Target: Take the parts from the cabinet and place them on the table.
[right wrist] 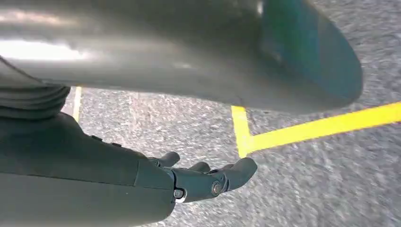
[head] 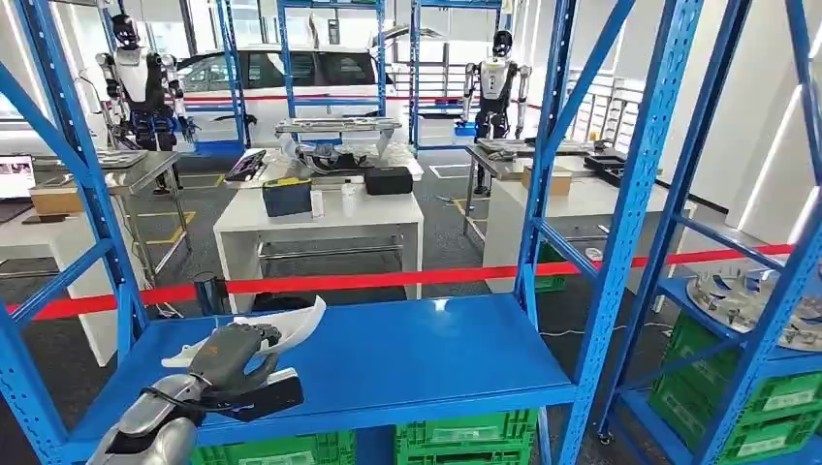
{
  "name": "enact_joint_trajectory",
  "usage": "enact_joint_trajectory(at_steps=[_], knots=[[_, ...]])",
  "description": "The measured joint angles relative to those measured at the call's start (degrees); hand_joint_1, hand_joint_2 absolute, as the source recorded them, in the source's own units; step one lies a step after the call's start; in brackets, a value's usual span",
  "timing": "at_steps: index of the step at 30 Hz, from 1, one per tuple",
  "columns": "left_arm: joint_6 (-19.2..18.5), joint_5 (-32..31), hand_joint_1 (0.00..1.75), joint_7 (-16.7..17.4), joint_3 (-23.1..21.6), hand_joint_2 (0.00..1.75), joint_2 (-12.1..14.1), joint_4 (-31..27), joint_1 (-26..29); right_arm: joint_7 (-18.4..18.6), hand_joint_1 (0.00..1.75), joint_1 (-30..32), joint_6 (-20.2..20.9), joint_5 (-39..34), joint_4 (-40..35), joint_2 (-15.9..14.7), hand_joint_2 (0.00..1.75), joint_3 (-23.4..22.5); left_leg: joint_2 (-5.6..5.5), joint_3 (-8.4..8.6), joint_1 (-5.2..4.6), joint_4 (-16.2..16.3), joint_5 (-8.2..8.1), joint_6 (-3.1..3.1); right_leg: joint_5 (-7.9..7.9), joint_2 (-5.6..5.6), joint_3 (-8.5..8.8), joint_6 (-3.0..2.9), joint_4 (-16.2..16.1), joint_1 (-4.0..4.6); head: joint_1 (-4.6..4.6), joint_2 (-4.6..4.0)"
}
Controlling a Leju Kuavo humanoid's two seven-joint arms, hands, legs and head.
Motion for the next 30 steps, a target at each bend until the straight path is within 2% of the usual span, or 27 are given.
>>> enact_joint_trajectory(at_steps=[1, 2, 3, 4, 6, 7, 8, 9, 10, 11, 12, 13, 14, 15, 16, 17, 18, 19, 22, 23, 24, 25, 26, 27, 28, 29, 30], knots=[[0.0, 0.0, 1.75, 0.0, 0.0, 1.75, 0.1, 0.0, 0.0, 0.0, 0.00, 0.0, 0.2, 0.0, 0.0, 0.0, 0.00, 0.0, -0.01, -0.81, -0.02, 0.2, 0.58, -0.15, 1.82, 0.00, 3.88, -0.36, -5.2, 0.30, 0.02, 0.00], [0.1, 0.0, 1.75, 0.1, 0.0, 1.75, 0.1, -0.1, 0.0, 0.0, 0.00, -0.1, 0.2, 0.0, 0.0, 0.0, 0.00, 0.0, -0.01, -1.26, -0.04, 0.3, 1.02, -0.32, 1.94, 0.01, 7.69, -0.74, -10.2, 0.54, 0.02, 0.00], [0.1, 0.0, 1.75, 0.1, 0.0, 1.75, 0.2, -0.4, 0.1, 0.0, 0.00, -0.3, 0.2, 0.0, 0.0, -0.1, 0.00, 0.0, 0.00, -1.72, -0.23, 0.5, 1.37, -0.65, -0.11, 0.01, 10.08, -1.17, -14.4, 0.86, 0.02, 0.00], [0.2, 0.0, 1.75, 0.2, 0.0, 1.75, 0.4, -0.5, 0.1, 0.0, 0.00, -0.3, 0.2, 0.1, 0.0, -0.1, 0.00, 0.0, 0.13, -1.54, -0.18, 0.3, 1.81, -0.99, 0.76, -0.01, 9.54, -1.07, -13.8, 0.98, -0.07, 0.00], [0.3, 0.0, 1.75, 0.1, 0.0, 1.75, 0.4, -0.6, 0.1, 0.1, 0.00, -0.3, 0.2, 0.2, 0.0, -0.1, 0.00, 0.0, 0.17, -1.58, 0.05, 0.0, 2.79, -1.63, 1.12, 0.05, 9.29, -1.60, -14.4, 1.15, -0.07, 0.00], [0.4, -0.1, 1.75, 0.1, 0.0, 1.75, 0.4, -0.6, 0.1, 0.0, 0.00, -0.3, 0.2, 0.2, 0.0, -0.1, 0.00, 0.0, 0.11, -1.65, -0.04, -0.2, 3.24, -2.00, 1.72, 0.00, 9.13, -2.00, -14.8, 1.05, -0.09, 0.00], [0.5, -0.2, 1.75, 0.1, 0.0, 1.75, 0.7, -0.6, 0.2, 0.0, 0.00, -0.3, 0.2, 0.2, 0.0, 0.0, 0.00, 0.0, -0.05, -2.28, 0.09, 0.3, 2.74, -2.22, 2.65, -0.42, 8.96, -2.25, -15.3, 0.60, -0.06, 0.00], [0.5, -0.2, 1.75, 0.1, -0.1, 1.75, 0.8, -0.6, 0.1, 0.0, 0.00, -0.4, 0.2, 0.1, 0.0, 0.0, 0.00, 0.0, -0.17, -2.92, 0.07, 1.8, 0.00, -2.66, 3.34, -0.37, 8.46, -2.58, -15.5, 0.55, -0.17, 0.00], [0.6, -0.2, 1.75, 0.0, -0.1, 1.75, 0.9, -0.6, 0.0, 0.0, 0.00, -0.4, 0.2, -0.1, 0.0, 0.0, 0.00, 0.0, -0.15, -3.93, 0.24, 5.6, -3.79, -3.05, 4.05, -0.40, 7.65, -2.73, -15.5, 0.47, -0.17, 0.00], [0.7, -0.2, 1.75, 0.0, -0.1, 1.75, 0.9, -0.6, -0.1, 0.0, 0.00, -0.4, 0.2, -0.1, 0.0, 0.0, 0.00, 0.0, -0.13, -5.02, 0.45, 9.8, -6.69, -3.39, 4.64, -0.41, 6.90, -2.76, -15.5, 0.43, -0.24, 0.00], [0.7, -0.2, 1.75, 0.0, -0.1, 1.75, 0.9, -0.6, -0.1, 0.0, 0.00, -0.3, 0.2, -0.2, 0.0, 0.0, 0.00, 0.0, -0.14, -5.99, 0.66, 14.4, -8.84, -3.74, 5.31, -0.47, 5.99, -2.71, -15.5, 0.40, -0.22, 0.00], [0.7, -0.2, 1.75, 0.0, -0.1, 1.75, 0.9, -0.5, -0.1, 0.1, 0.00, -0.3, 0.2, -0.2, 0.0, 0.0, 0.00, 0.0, -0.12, -6.11, 0.83, 16.9, -9.13, -3.98, 5.93, -0.51, 5.18, -2.62, -15.4, 0.36, -0.22, 0.00], [0.7, -0.2, 1.75, 0.0, -0.1, 1.75, 1.0, -0.5, -0.1, 0.1, 0.00, -0.3, 0.2, -0.2, 0.0, 0.0, 0.00, 0.0, -0.11, -5.26, 1.01, 17.1, -8.02, -4.12, 6.54, -0.53, 4.37, -2.47, -15.4, 0.29, -0.22, 0.00], [0.7, -0.2, 1.75, 0.1, -0.1, 1.75, 0.9, -0.5, -0.2, 0.2, 0.00, -0.3, 0.2, -0.2, 0.0, 0.0, 0.00, 0.0, -0.10, -3.39, 1.18, 15.3, -6.31, -4.24, 7.13, -0.55, 3.56, -2.27, -15.3, 0.19, -0.22, 0.00], [0.7, -0.2, 1.75, 0.0, -0.1, 1.75, 0.9, -0.5, -0.3, 0.2, 0.00, -0.4, 0.2, -0.2, 0.0, 0.0, 0.00, 0.0, -0.09, -0.16, 1.33, 11.3, -4.51, -4.34, 7.76, -0.55, 2.67, -2.02, -15.2, 0.04, -0.22, 0.00], [0.7, -0.2, 1.75, 0.0, -0.1, 1.75, 0.9, -0.5, -0.6, 0.2, 0.00, -0.4, 0.2, -0.2, 0.0, 0.0, 0.00, 0.0, -0.08, 3.54, 1.49, 6.4, -4.04, -4.44, 8.23, -0.54, 2.04, -1.70, -15.0, -0.04, -0.20, 0.00], [0.7, -0.2, 1.75, 0.0, -0.1, 1.75, 0.9, -0.6, -1.0, 0.2, 0.00, -0.3, 0.2, -0.2, 0.0, 0.0, 0.00, 0.0, -0.10, 7.07, 1.53, 1.3, -6.31, -4.45, 8.58, -0.52, 1.51, -1.30, -14.7, 0.03, -0.22, 0.00], [0.7, -0.2, 1.75, 0.0, -0.2, 1.75, 0.7, -0.7, -1.1, 0.2, 0.00, -0.4, 0.2, -0.2, 0.0, 0.0, 0.00, 0.0, -0.48, 8.07, 0.87, -0.1, -6.64, -3.46, 9.04, -0.53, 1.28, -0.87, -14.6, 0.01, -0.13, 0.00], [0.7, -0.1, 1.75, 0.0, -0.2, 1.75, 0.7, -0.7, -1.4, 0.1, 0.00, -0.3, 0.2, -0.2, 0.0, 0.1, 0.00, 0.0, -0.36, 6.76, 0.45, -0.2, -5.83, -1.94, 10.42, -0.42, 1.19, 0.41, -15.1, -0.34, -0.22, 0.00], [0.7, -0.1, 1.75, 0.0, -0.2, 1.75, 0.7, -0.6, -1.6, 0.2, 0.00, -0.2, 0.2, -0.2, 0.0, 0.1, 0.00, 0.0, -0.06, 6.46, 0.75, -0.7, -5.02, -0.98, 10.23, -0.27, 0.84, 0.76, -14.8, -0.62, -0.26, 0.00], [0.7, -0.1, 1.75, 0.0, -0.2, 1.75, 0.6, -0.6, -1.7, 0.2, 0.00, 0.0, 0.4, -0.2, 0.0, 0.2, 0.00, 0.0, 0.06, 6.18, 0.67, -0.7, -4.40, -0.58, 7.59, -0.23, 0.08, 0.91, -13.3, -0.54, -0.20, 0.00], [0.7, -0.2, 1.75, 0.0, -0.2, 1.75, 0.5, -0.6, -1.9, 0.4, 0.00, 0.0, 0.7, -0.2, 0.0, 0.3, 0.00, 0.0, 0.05, 5.35, 0.65, -0.7, -3.71, -0.10, 3.82, -0.22, -1.03, 1.06, -10.1, -0.60, -0.17, 0.00], [0.6, -0.2, 1.75, 0.1, -0.2, 1.75, 0.5, -0.6, -1.9, 0.7, 0.00, 0.0, 0.8, -0.2, 0.0, 0.3, 0.00, 0.0, 0.03, 4.57, 0.57, -0.7, -3.04, 0.01, 0.48, -0.22, -2.21, 1.15, -5.9, -0.52, -0.22, 0.00], [0.6, -0.2, 1.75, 0.1, -0.3, 1.75, 0.4, -0.5, -1.9, 1.1, 0.00, -0.1, 0.8, -0.3, 0.0, 0.3, 0.00, 0.0, 0.03, 3.72, 0.42, -0.6, -2.39, 0.11, -1.90, -0.17, -3.33, 1.21, -1.3, -0.45, -0.20, 0.00], [0.5, -0.2, 1.75, 0.1, -0.3, 1.75, 0.3, -0.3, -1.9, 1.3, 0.00, -0.1, 0.8, -0.4, 0.0, 0.3, 0.00, 0.0, 0.02, 2.83, 0.27, -0.5, -1.80, 0.15, -2.65, -0.17, -3.91, 1.14, 2.0, -0.38, -0.20, 0.00], [0.5, -0.3, 1.75, 0.2, -0.3, 1.75, 0.1, -0.2, -1.9, 1.5, 0.00, 0.0, 0.8, -0.5, 0.0, 0.3, 0.00, 0.0, 0.02, 1.97, 0.16, -0.4, -1.24, 0.15, -1.89, -0.15, -3.51, 0.99, 3.2, -0.30, -0.22, 0.00], [0.6, -0.6, 1.75, 0.2, -0.3, 1.75, -0.1, 0.1, -2.0, 1.9, 0.00, 0.0, 0.8, -0.5, 0.0, 0.3, 0.00, 0.0, -0.01, 1.03, 0.11, -0.2, -0.62, 0.07, 0.02, -0.14, -1.78, 0.75, 1.8, -0.15, -0.19, 0.00]])
